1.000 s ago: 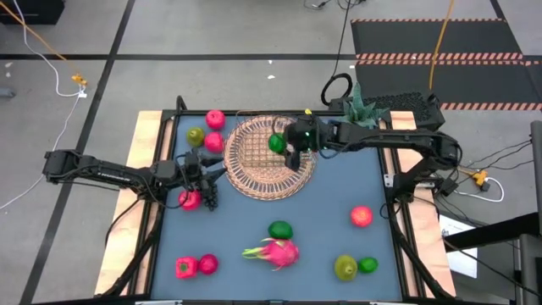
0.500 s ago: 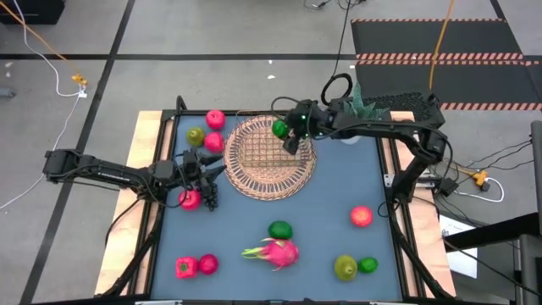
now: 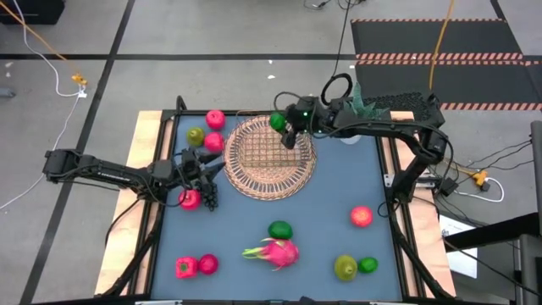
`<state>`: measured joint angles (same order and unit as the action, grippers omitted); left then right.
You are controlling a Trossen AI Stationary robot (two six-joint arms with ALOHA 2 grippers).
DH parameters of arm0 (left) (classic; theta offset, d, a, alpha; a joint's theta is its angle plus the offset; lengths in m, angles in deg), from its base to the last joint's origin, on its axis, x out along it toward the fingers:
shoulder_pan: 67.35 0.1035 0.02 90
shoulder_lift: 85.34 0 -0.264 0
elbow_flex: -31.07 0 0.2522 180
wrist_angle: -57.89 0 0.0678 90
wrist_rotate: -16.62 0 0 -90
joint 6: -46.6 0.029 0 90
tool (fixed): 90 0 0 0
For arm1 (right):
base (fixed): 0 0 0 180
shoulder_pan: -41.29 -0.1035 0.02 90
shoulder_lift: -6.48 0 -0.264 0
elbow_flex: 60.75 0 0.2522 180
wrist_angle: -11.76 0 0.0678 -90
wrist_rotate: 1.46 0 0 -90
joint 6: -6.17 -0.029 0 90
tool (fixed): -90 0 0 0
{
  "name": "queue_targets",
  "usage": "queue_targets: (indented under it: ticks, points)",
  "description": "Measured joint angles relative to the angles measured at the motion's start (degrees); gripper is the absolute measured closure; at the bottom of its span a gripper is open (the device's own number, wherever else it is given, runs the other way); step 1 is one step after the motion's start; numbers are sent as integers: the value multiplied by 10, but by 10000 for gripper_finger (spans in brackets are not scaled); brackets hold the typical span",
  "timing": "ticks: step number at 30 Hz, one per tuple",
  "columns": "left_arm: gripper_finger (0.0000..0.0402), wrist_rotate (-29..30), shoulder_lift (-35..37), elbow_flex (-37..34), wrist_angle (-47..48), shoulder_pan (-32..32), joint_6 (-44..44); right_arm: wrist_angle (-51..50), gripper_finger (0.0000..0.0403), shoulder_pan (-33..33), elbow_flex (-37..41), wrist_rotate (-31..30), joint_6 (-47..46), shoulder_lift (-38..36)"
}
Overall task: Build produce basket
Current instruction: Put the lime into the gold wire basket
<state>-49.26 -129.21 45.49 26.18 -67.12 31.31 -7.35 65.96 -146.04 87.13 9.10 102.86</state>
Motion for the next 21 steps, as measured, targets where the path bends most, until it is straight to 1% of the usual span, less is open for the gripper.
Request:
queue_targets:
  ticks: [2, 5, 8, 12, 15, 18, 21]
  points:
    - [176, -2, 0, 6, 4, -2, 2, -4, 131, 1, 1, 1, -1, 11]
    - [176, -16, -6, 15, 4, -13, 13, 23, 131, 5, -2, 2, -6, 38]
    - [176, -14, -22, 16, 7, -24, 42, 12, 131, 5, -25, 1, -4, 81]
    - [176, -11, -49, 17, 9, -25, 60, -74, 131, 2, -86, 2, 7, 131]
    - [176, -11, -68, 17, 8, -25, 61, -151, 131, 4, -123, 4, 18, 151]
    - [176, -13, -81, 17, 14, -28, 56, -171, 131, 10, -130, 2, 26, 155]
    - [176, -20, -87, 17, 18, -35, 42, -166, 123, 16, -121, 2, 25, 154]
